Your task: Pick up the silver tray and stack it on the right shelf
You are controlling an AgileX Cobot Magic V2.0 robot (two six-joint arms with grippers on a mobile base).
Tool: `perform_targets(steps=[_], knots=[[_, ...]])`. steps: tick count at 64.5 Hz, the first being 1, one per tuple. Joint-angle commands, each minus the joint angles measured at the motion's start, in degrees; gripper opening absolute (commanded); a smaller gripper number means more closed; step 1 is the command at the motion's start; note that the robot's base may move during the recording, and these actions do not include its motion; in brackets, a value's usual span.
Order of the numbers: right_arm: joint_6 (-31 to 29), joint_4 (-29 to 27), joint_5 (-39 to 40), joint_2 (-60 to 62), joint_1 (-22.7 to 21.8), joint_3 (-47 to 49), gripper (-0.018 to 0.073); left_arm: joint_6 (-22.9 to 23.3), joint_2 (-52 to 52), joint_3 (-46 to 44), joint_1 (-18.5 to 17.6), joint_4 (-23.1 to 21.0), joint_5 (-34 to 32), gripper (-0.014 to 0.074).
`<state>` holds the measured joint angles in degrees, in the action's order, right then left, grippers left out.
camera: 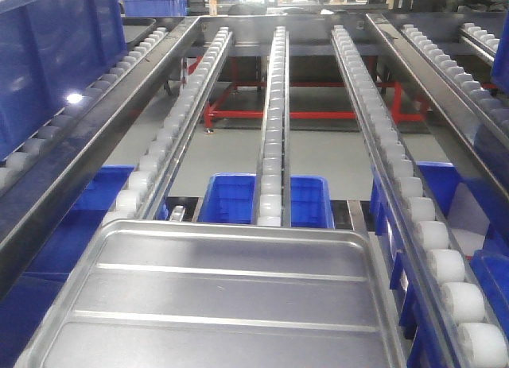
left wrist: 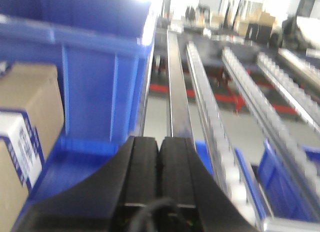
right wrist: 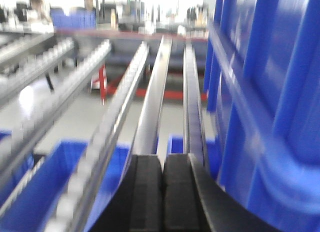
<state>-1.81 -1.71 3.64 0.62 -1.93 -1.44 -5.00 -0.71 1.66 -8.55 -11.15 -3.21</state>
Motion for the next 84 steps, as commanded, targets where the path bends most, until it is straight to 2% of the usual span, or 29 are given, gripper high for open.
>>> perform_targets(steps=[1,8,15,23,28,36,41,44,49,55,59,65,68,74,78,84], knots=[[-0.59,0.07,7.77,1.17,0.09,3.75,0.0066,-0.15,-0.47,-4.94,-0.30,-0.12,-4.80,-0.0100],[-0.59,0.07,4.23,-0.11,0.09,10.85,0.0066,-0.15,2.12,-15.00,-0.30,3.28,3.93,-0.0100],[-0.59,0.07,1.80,-3.32,0.09,17.87,0.0071,-0.15,7.93,-25.17,-0.30,3.53,14.76,-0.0100],[-0.47,0.07,0.62,-8.22,0.38,22.23,0.0085,-0.15,16.09,-32.25,-0.40,2.41,19.37,-0.0095],[-0.42,0.07,-1.99,-11.29,0.97,23.41,0.0161,-0.15,21.28,-34.34,-0.40,2.24,19.37,-0.0088],[0.02,0.01,-6.35,-15.62,2.29,24.85,0.0360,-0.15,28.79,-35.89,-0.40,1.24,20.20,-0.0088],[0.02,0.01,-7.51,-17.31,3.31,25.66,0.0424,-0.25,31.75,-36.82,-0.40,-0.16,22.14,-0.0078],[0.02,-0.03,-8.41,-18.27,4.07,26.34,0.0440,-0.25,32.98,-37.62,-0.40,-0.31,23.74,-0.0036],[0.02,-0.77,-10.70,-19.56,5.48,27.57,0.0440,-0.82,34.55,-38.72,-0.89,-0.31,25.93,0.0091],[0.05,-6.55,-16.63,-22.12,8.21,30.09,0.0440,-1.07,35.98,-39.68,-1.98,-0.31,26.66,0.0253],[0.05,-12.65,-21.44,-24.55,10.80,32.27,0.0437,-1.07,36.78,-40.21,-4.98,-0.31,26.98,0.0291],[0.05,-19.30,-24.04,-29.12,15.57,34.66,0.0437,-1.07,38.81,-40.63,-14.57,-0.31,26.84,0.0272],[0.05,-21.12,-23.14,-31.32,18.40,35.27,0.0437,-1.07,39.90,-40.63,-19.74,-0.31,27.37,0.0265],[0.05,-22.04,-19.93,-34.76,23.89,35.36,0.0437,-1.34,42.15,-40.63,-27.22,1.51,27.44,0.0262],[0.05,-22.04,-20.11,-37.07,27.24,35.36,0.0437,1.18,44.25,-40.77,-30.07,1.09,27.57,0.0262],[0.05,-22.04,-22.78,-41.12,31.42,35.36,0.0437,3.97,48.56,-42.29,-30.65,0.48,31.74,0.0262]])
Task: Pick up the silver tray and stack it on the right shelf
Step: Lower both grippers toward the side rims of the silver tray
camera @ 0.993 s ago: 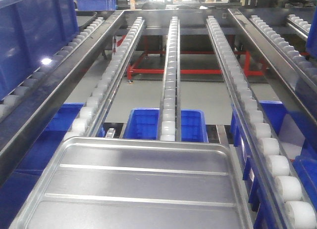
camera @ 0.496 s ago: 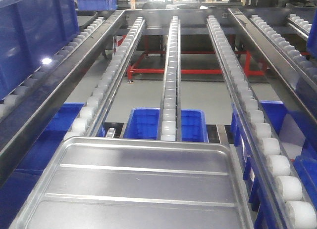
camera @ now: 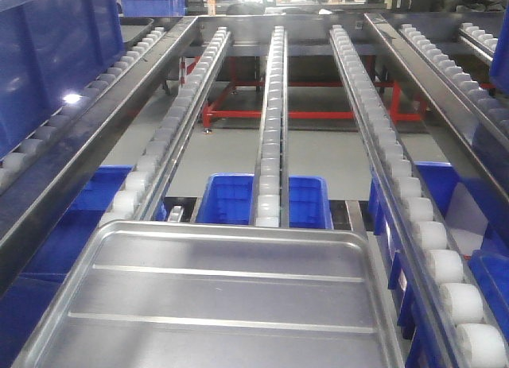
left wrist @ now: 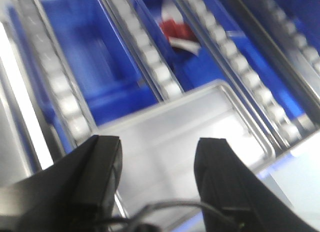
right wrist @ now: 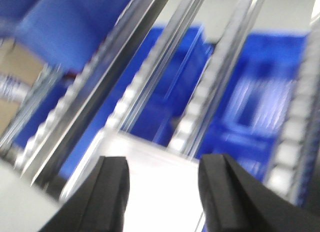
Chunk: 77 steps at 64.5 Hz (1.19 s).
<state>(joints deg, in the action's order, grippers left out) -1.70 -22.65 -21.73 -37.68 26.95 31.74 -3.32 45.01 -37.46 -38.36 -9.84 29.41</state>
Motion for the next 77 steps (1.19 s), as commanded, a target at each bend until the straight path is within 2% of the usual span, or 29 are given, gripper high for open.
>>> perform_targets(steps=[1,8,11,19,24,28,35,42,55,61,77], knots=[[-0.05,-1.10,2.23,-3.43,2.98,2.17,0.0437,2.29,4.03,-3.70,-0.83,-0.82,0.75,0.0262],[1.20,-1.10,-0.52,-8.54,4.97,2.80,0.0435,2.29,11.11,-7.28,-0.83,0.08,9.16,0.0262],[2.84,-1.10,-2.63,-11.54,4.97,4.03,0.0435,3.86,13.86,-8.78,-0.83,0.50,11.17,0.0262],[5.69,0.99,-8.46,-19.63,4.97,8.65,0.0435,14.15,20.58,-12.58,-0.83,6.26,12.88,0.0262],[10.08,5.84,-12.58,-25.30,4.97,12.57,0.0435,23.38,23.88,-14.18,-0.83,13.24,14.16,0.0262],[15.26,10.79,-15.66,-29.04,4.97,15.15,0.0435,26.79,26.23,-14.50,-0.83,16.62,14.26,0.0262],[25.32,19.14,-17.67,-34.16,5.08,18.14,0.0435,27.82,29.28,-14.60,-0.83,16.87,14.01,0.0262],[30.96,21.85,-15.41,-36.78,5.08,18.60,0.0435,30.27,32.08,-14.60,-0.83,16.96,12.91,0.0262],[31.25,21.93,-13.74,-40.40,5.08,18.60,0.0435,33.62,36.41,-14.60,-0.83,17.64,9.97,0.0262],[31.26,21.87,-13.08,-42.20,5.27,18.60,0.0435,33.73,38.04,-14.60,-0.83,17.64,9.32,0.0262],[31.39,21.81,-11.33,-46.90,8.47,18.60,0.0435,34.82,40.38,-14.74,-0.83,18.03,8.32,0.0262]])
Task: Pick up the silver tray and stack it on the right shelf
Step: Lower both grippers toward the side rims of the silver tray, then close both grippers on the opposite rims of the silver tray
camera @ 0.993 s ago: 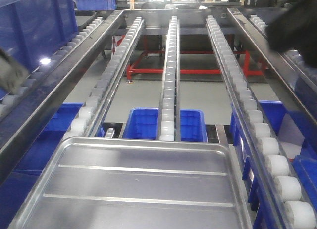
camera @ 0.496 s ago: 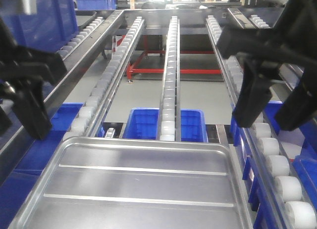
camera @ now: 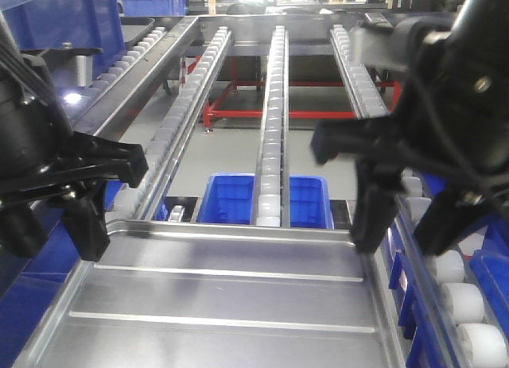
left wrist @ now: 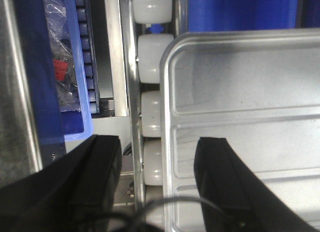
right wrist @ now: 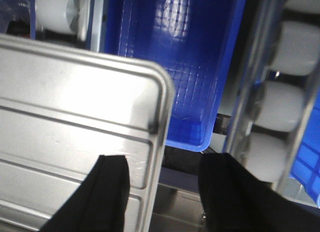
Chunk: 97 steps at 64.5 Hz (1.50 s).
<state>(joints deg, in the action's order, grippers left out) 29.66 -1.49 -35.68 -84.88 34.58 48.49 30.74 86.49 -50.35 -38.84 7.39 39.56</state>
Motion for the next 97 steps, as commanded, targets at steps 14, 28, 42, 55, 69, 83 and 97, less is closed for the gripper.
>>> perform_targets(steps=[14,28,42,55,69,83,97], knots=[[0.03,0.70,3.29,-2.95,0.89,1.85,0.0435,1.42,0.66,-1.85,-0.35,0.80,-2.83,0.0262],[0.03,0.70,4.18,-4.72,0.89,1.79,0.0435,2.00,1.82,-1.85,-0.35,0.91,-3.36,0.0262],[0.03,0.70,5.66,-4.78,0.89,1.79,0.0350,2.58,2.72,-1.85,-0.35,1.08,-4.83,0.0262],[-0.01,0.88,5.82,-4.78,0.89,1.79,0.0322,2.62,4.23,-1.85,-0.35,1.04,-4.71,0.0262],[-0.01,1.08,5.71,-4.78,0.89,1.79,0.0322,2.62,4.87,-1.85,-0.35,1.04,-4.59,0.0262],[-0.01,1.09,4.75,-4.83,0.89,1.79,0.0293,2.62,4.87,-1.85,-0.35,1.04,-4.46,0.0173],[-0.01,1.14,3.70,-4.83,0.89,1.79,0.0054,2.62,4.87,-1.85,-0.35,1.17,-4.46,-0.0099]])
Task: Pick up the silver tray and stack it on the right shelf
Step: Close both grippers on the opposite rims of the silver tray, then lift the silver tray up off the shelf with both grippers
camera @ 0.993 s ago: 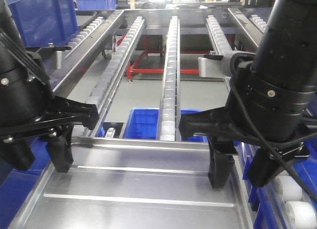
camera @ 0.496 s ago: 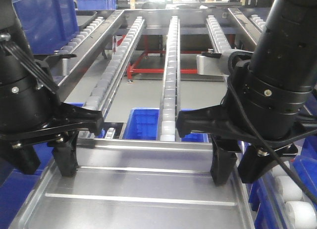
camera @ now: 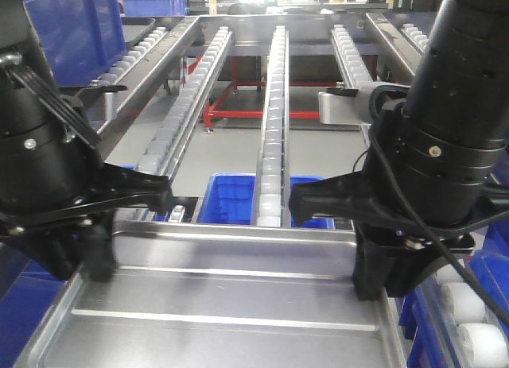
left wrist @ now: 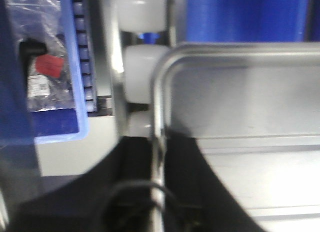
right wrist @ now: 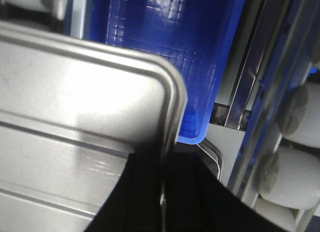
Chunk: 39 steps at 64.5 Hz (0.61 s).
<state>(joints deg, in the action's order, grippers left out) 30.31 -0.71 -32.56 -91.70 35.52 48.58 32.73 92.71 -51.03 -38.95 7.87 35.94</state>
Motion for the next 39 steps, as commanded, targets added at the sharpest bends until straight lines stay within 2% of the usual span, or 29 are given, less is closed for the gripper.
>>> perform_targets(steps=[1,25,39], knots=[[-0.67,0.36,0.59,1.99,-0.05,1.70,0.0061,0.64,-1.36,-1.16,-0.24,0.69,-0.85,-0.0091],[-0.67,0.71,0.24,5.77,-0.05,2.37,0.0057,0.73,-3.17,-4.85,-0.24,0.78,4.68,-0.0093],[-0.51,5.51,-0.64,14.01,-0.05,2.37,0.0057,0.73,-10.65,-6.24,-0.24,1.23,4.33,-0.0093]])
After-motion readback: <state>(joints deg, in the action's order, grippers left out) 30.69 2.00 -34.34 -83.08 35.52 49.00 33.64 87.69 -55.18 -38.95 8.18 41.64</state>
